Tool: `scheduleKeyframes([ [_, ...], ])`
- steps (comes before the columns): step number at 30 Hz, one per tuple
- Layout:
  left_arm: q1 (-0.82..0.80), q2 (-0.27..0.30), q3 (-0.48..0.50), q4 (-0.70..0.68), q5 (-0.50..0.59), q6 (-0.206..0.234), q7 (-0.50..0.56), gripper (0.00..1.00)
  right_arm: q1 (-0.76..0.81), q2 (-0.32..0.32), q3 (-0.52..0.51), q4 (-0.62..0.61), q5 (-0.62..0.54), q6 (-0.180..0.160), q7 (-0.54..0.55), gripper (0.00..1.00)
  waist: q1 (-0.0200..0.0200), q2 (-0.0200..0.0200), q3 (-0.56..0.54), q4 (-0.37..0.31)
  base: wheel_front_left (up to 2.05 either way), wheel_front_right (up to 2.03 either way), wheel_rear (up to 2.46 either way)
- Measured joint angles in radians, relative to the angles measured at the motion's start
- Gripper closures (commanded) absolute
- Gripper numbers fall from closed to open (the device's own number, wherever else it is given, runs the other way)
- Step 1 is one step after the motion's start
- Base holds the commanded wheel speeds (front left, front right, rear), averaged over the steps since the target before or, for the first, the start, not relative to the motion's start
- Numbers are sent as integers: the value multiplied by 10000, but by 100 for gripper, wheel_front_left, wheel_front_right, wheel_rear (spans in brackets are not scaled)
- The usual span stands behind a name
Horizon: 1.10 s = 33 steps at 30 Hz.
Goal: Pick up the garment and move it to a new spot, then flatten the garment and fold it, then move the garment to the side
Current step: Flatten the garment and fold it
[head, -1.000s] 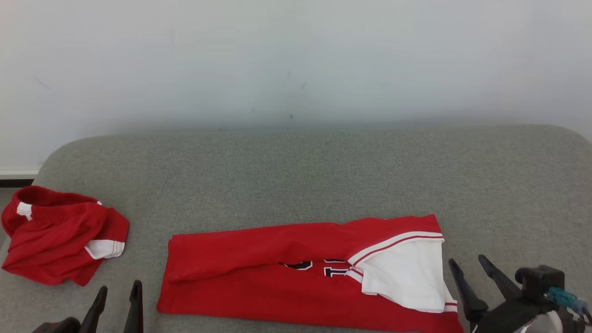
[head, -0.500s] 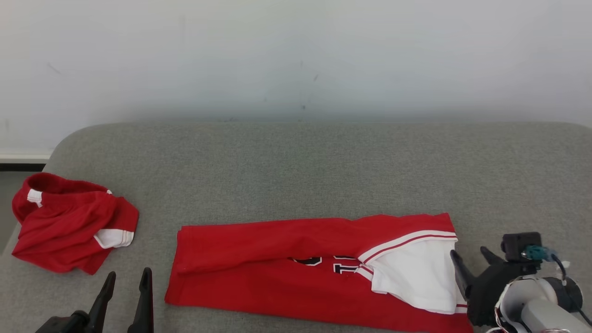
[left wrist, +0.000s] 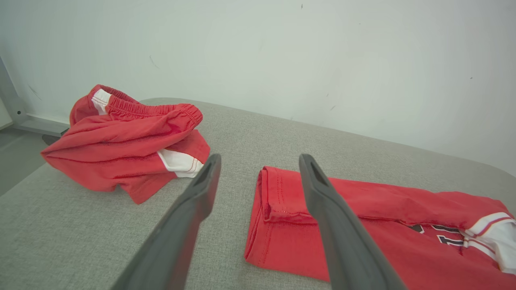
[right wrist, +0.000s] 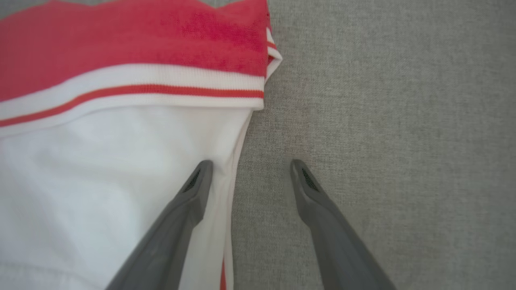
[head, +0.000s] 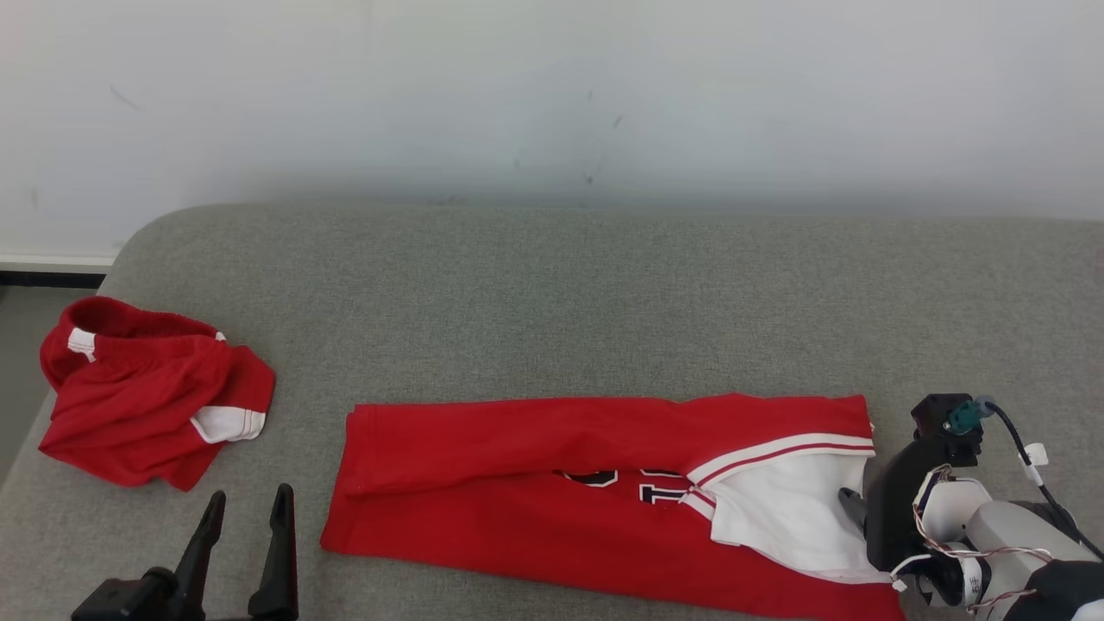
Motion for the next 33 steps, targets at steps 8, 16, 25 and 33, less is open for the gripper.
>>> scheduleKeyframes([
  [8, -190, -117, -65, 10, 240, -4, 0, 0, -573, 33, 138, 462, 221, 314, 1244, 12, 0, 0, 95, 181, 0, 0, 0],
  [16, -181, -161, -36, 54, 263, -10, 0, 0, -830, 290, 188, 639, 529, 784, 1985, 100, 0, 0, 139, 256, 0, 0, 0],
  [25, -126, -165, 128, 132, 263, -13, 0, 0, -1147, 245, 167, 901, 493, 1141, 1850, 100, 0, 0, 136, 103, 0, 0, 0],
  [33, -117, -188, 169, 150, 288, -23, 0, 0, -1406, -715, -94, 1308, 244, 1233, 1304, 100, 1, 1, 98, -265, 0, 0, 0],
])
